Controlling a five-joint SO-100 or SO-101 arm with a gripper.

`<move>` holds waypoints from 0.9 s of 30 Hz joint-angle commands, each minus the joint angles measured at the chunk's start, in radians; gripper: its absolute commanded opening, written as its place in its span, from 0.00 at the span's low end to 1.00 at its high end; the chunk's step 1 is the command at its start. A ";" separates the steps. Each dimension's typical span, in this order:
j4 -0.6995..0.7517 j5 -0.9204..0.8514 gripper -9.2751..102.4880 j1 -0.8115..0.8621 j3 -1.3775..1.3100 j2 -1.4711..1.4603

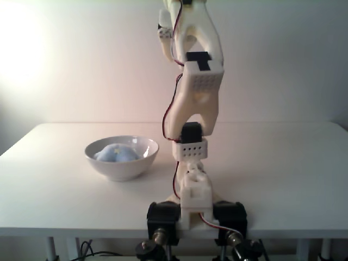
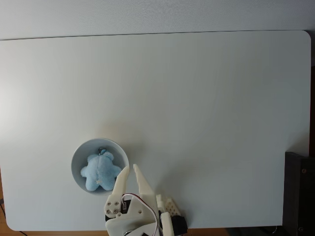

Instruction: Grasp a skyblue doll and put it into the bowl.

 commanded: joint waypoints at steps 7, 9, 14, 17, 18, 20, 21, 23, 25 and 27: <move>0.084 0.003 0.09 0.060 0.491 0.626; 0.069 0.011 0.09 0.081 0.614 0.762; -0.044 0.014 0.09 0.140 0.882 1.120; -0.084 0.014 0.09 0.175 1.028 1.227; -0.091 0.014 0.09 0.187 1.062 1.220; -0.100 0.014 0.09 0.210 1.118 1.212; -0.109 0.014 0.09 0.216 1.137 1.210; -0.132 0.014 0.09 0.224 1.173 1.210; -0.158 0.014 0.09 0.224 1.210 1.210; -0.179 0.012 0.09 0.224 1.255 1.209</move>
